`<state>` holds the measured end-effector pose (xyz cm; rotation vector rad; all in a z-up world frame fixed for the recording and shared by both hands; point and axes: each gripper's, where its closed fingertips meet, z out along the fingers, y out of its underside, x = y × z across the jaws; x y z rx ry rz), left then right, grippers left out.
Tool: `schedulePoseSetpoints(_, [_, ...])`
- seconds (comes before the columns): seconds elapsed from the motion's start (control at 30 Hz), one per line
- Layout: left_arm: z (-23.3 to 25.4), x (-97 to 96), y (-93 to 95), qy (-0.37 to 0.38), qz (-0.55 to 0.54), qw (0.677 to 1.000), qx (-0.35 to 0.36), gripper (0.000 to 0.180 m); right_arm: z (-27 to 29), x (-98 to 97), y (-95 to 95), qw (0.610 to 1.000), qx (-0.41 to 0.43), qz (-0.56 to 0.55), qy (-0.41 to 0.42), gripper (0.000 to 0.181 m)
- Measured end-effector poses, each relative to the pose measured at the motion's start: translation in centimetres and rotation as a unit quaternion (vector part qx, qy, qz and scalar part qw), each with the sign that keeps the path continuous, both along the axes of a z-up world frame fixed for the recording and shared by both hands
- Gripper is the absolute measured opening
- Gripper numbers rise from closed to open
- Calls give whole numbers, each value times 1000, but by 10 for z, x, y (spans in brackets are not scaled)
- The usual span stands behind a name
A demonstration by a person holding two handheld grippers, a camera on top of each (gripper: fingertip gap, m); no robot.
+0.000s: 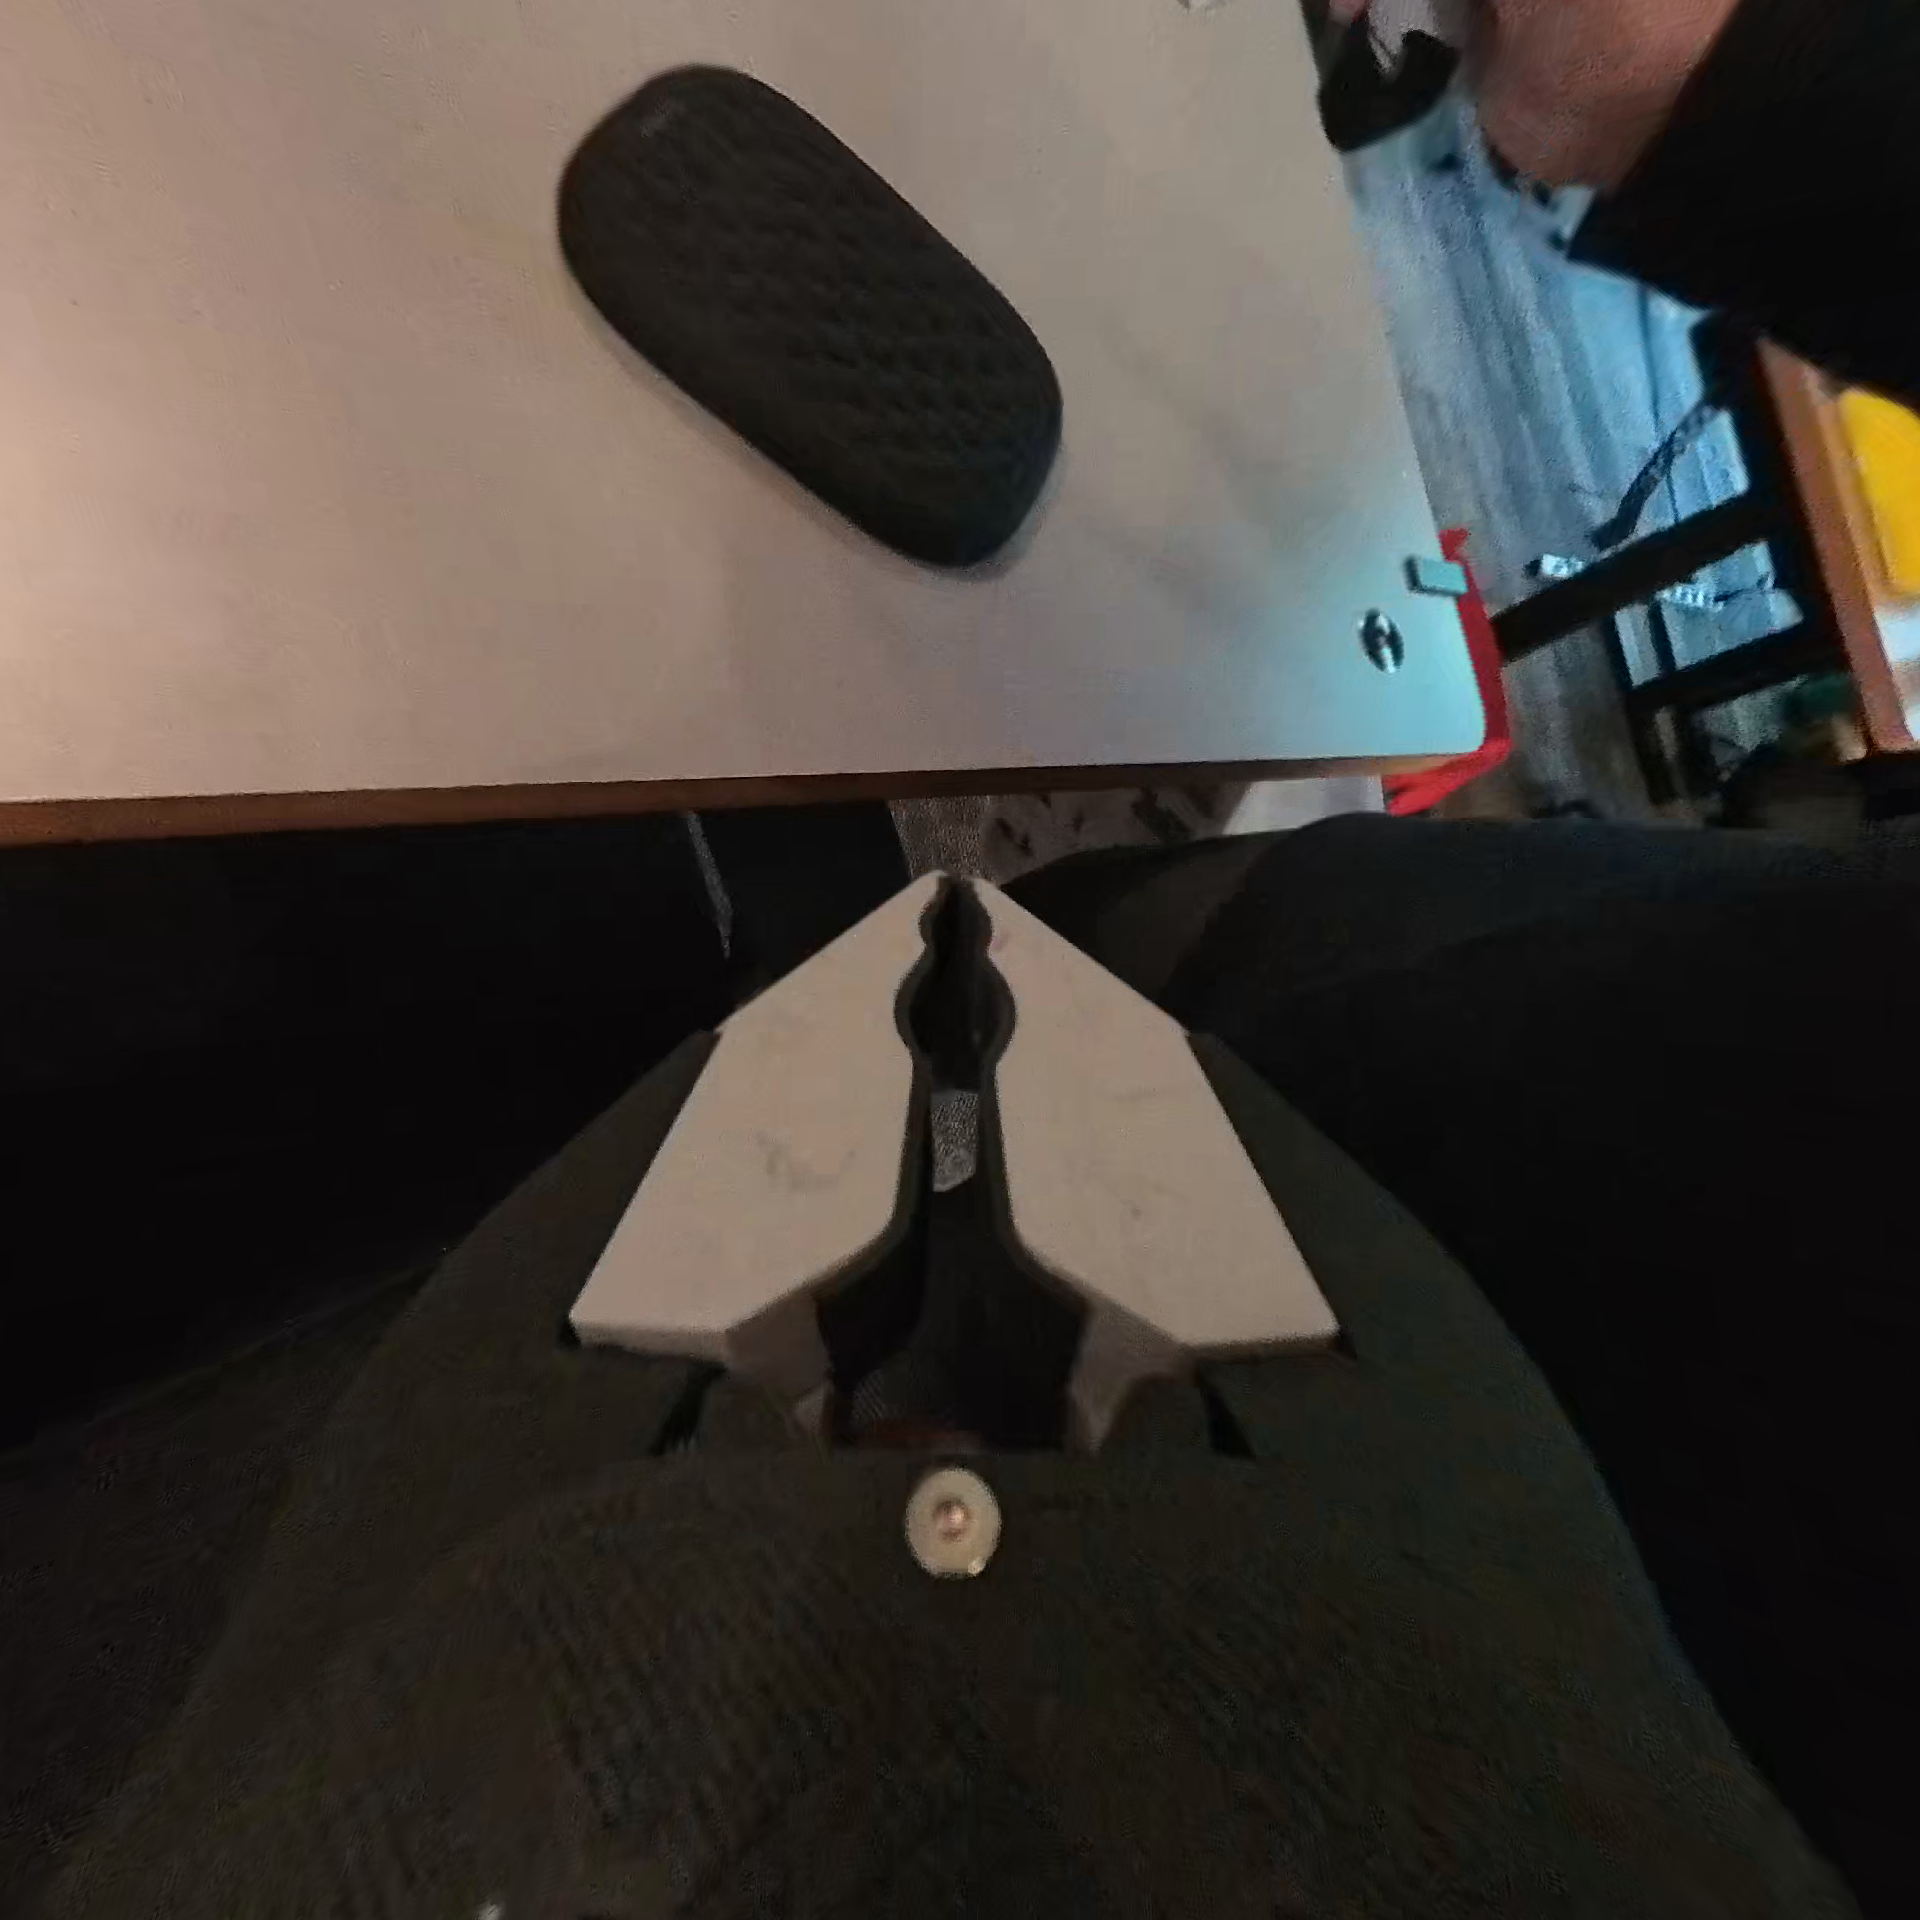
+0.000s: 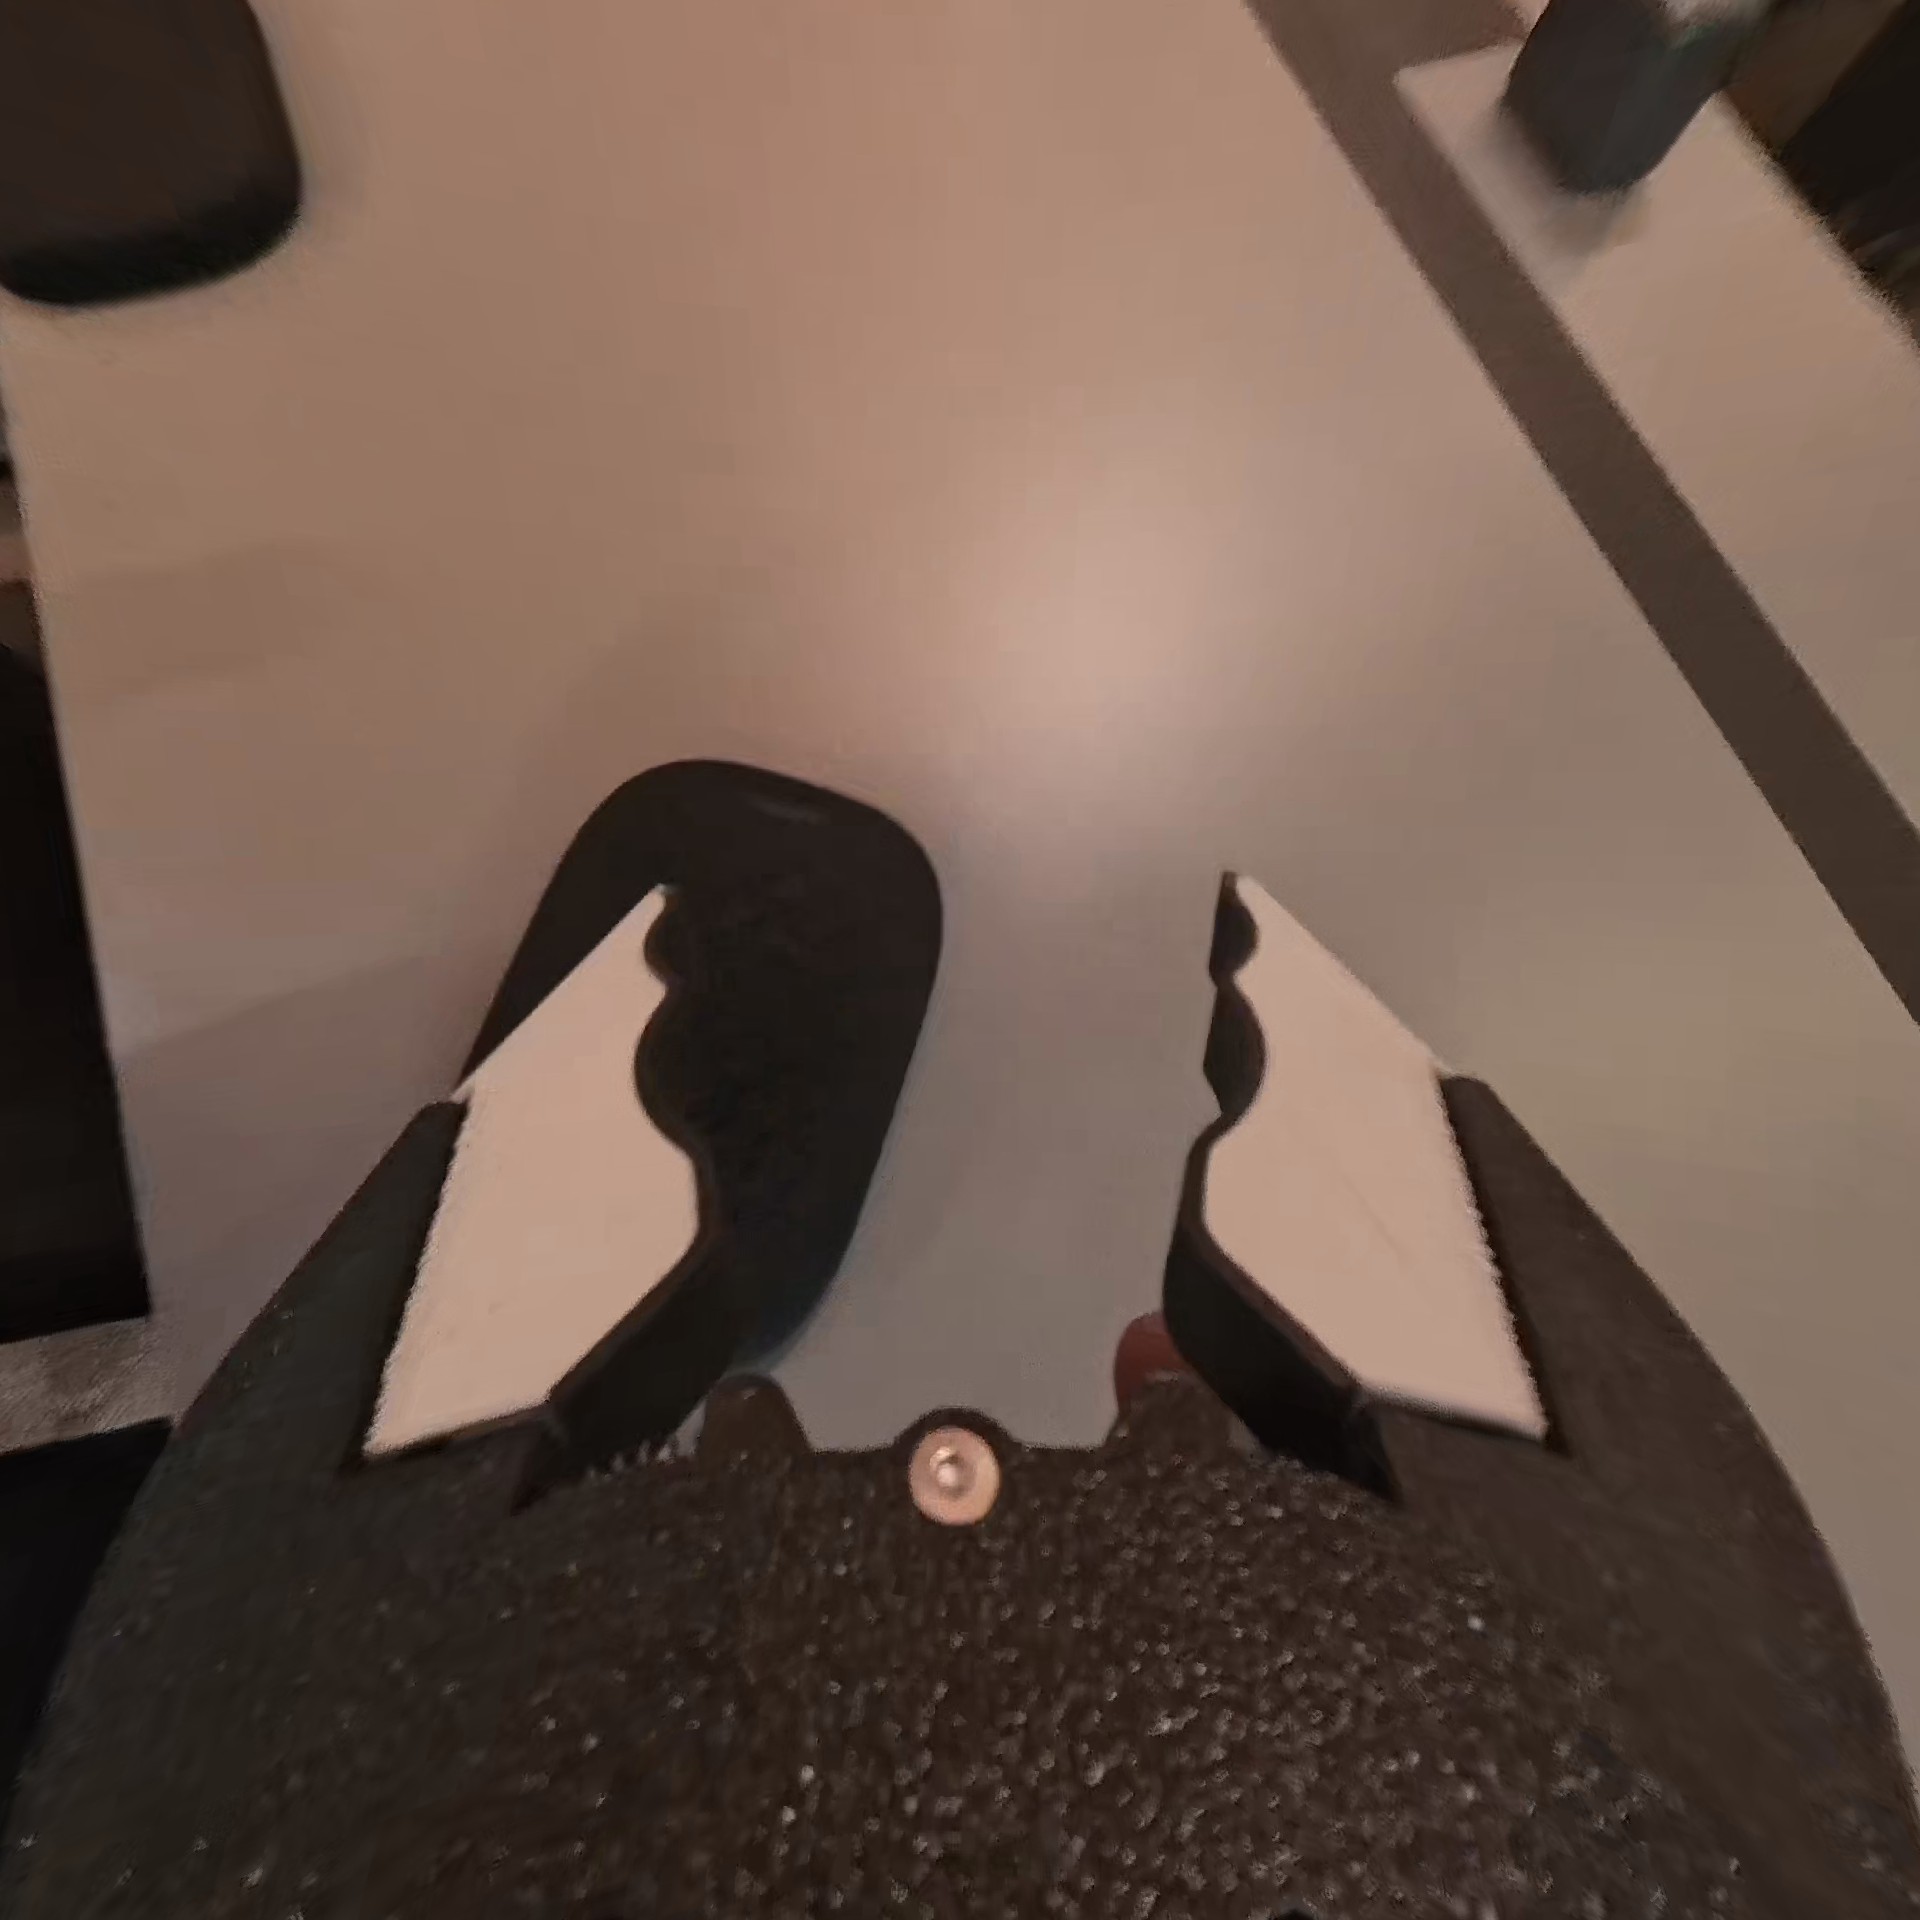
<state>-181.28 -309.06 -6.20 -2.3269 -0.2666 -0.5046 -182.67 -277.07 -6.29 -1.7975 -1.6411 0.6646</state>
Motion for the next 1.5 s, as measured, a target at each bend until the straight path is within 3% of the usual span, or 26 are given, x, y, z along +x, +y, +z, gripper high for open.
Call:
schedulePoseSetpoints(0.07, [1,-13,-7,0,28,1000,7,0,-5,-35,28,1000,3,14,-18,99])
schedulePoseSetpoints(0.17, [0,-32,-18,35,65,997,-3,0,-8,-98,88,998,39,43,-33,79])
schedulePoseSetpoints(0.3, [-4,-50,-27,87,98,990,-43,0,-21,-204,191,996,57,41,-64,87])
schedulePoseSetpoints(0.53, [-31,-55,-35,95,117,979,-135,8,-51,-345,319,982,91,37,-160,96])
schedulePoseSetpoints(0.63, [-37,-59,-36,56,140,977,-150,7,-70,-375,338,975,97,59,-192,83])
schedulePoseSetpoints(0.7, [-39,-65,-38,47,162,973,-156,7,-90,-380,333,965,83,101,-229,56])
schedulePoseSetpoints(0.77, [-42,-67,-42,45,172,970,-164,6,-110,-376,334,949,93,120,-275,61])
schedulePoseSetpoints(1.03, [-46,-63,-42,54,154,972,-170,3,-106,-349,293,956,43,122,-264,58])
schedulePoseSetpoints(1.23, [-42,-63,-30,60,138,976,-158,2,-58,-271,202,968,20,158,-196,57])
schedulePoseSetpoints(1.5, [-25,-54,57,29,38,996,-71,6,5,-80,10,972,-24,173,-160,57])
